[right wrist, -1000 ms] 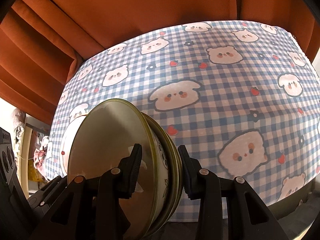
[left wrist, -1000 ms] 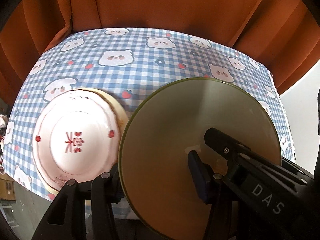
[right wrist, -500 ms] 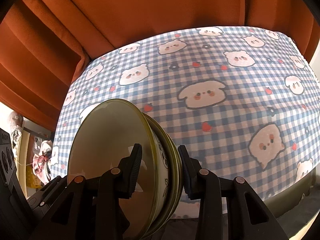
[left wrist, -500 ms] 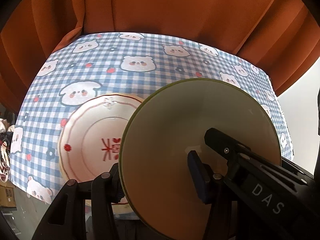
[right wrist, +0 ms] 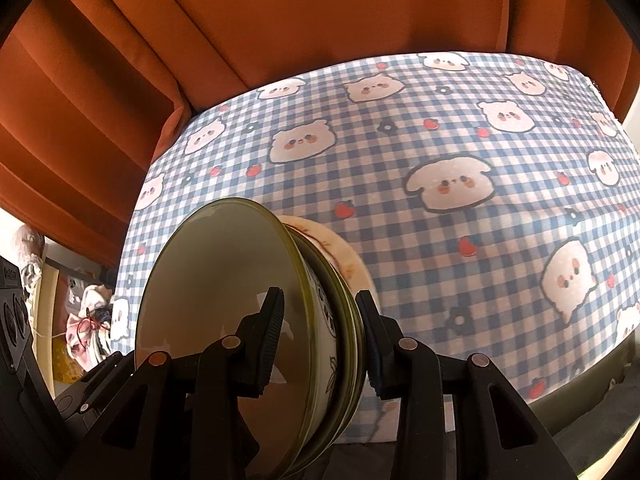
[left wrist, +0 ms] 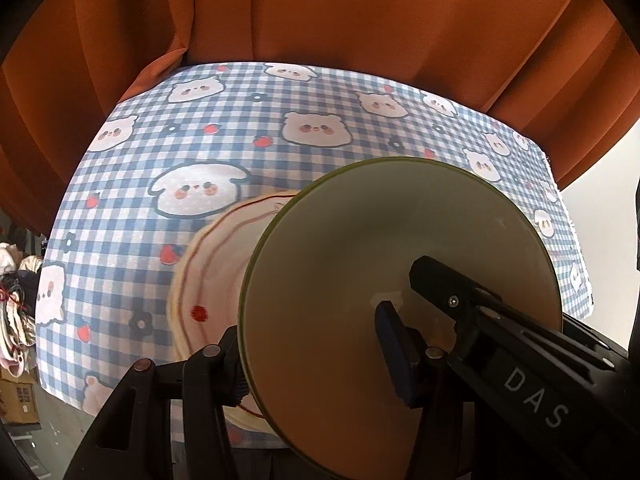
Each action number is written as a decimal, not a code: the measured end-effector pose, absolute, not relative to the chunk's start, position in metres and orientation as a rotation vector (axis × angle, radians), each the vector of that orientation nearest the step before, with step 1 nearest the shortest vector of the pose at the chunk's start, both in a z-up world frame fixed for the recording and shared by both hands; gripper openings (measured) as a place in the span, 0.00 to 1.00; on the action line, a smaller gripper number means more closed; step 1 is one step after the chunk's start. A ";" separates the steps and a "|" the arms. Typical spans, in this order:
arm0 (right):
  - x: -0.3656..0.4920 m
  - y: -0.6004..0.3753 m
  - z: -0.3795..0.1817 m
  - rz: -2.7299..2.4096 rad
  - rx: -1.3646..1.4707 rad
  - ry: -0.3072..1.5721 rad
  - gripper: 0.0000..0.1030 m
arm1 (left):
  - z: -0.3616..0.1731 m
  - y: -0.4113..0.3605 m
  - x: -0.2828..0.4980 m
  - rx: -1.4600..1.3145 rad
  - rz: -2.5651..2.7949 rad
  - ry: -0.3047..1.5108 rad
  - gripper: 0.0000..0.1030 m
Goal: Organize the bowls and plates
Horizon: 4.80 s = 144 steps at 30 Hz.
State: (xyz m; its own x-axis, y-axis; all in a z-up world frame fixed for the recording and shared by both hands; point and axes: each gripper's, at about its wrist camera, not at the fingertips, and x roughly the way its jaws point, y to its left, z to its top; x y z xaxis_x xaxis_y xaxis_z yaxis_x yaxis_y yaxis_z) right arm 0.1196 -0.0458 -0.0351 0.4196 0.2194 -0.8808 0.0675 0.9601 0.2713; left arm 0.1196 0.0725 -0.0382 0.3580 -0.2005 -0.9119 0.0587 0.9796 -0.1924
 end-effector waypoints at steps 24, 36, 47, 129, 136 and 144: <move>0.161 0.003 -0.068 0.100 0.257 1.226 0.39 | -0.069 0.117 0.152 -0.157 -0.153 1.274 0.51; 0.159 -0.010 -0.075 0.104 0.277 1.246 0.39 | -0.071 0.108 0.150 -0.104 -0.153 1.263 0.52; 0.147 -0.004 -0.069 0.062 0.215 1.210 0.40 | -0.069 0.107 0.141 -0.057 -0.150 1.223 0.58; -0.065 -0.142 -0.048 -0.035 0.031 0.682 1.00 | -0.031 0.019 -0.055 -0.016 0.068 0.689 1.00; -0.065 -0.143 -0.048 -0.039 0.031 0.683 1.00 | -0.031 0.019 -0.055 -0.019 0.067 0.690 1.00; -0.066 -0.146 -0.048 -0.041 0.032 0.684 1.00 | -0.032 0.016 -0.054 -0.019 0.064 0.693 1.00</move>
State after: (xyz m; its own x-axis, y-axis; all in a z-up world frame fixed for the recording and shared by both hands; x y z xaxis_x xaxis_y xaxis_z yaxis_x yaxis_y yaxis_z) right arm -0.0660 -0.1459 -0.0479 0.7745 -0.0271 -0.6320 0.0485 0.9987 0.0165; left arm -0.0537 0.0158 -0.0324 0.7676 0.0530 -0.6387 -0.0658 0.9978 0.0037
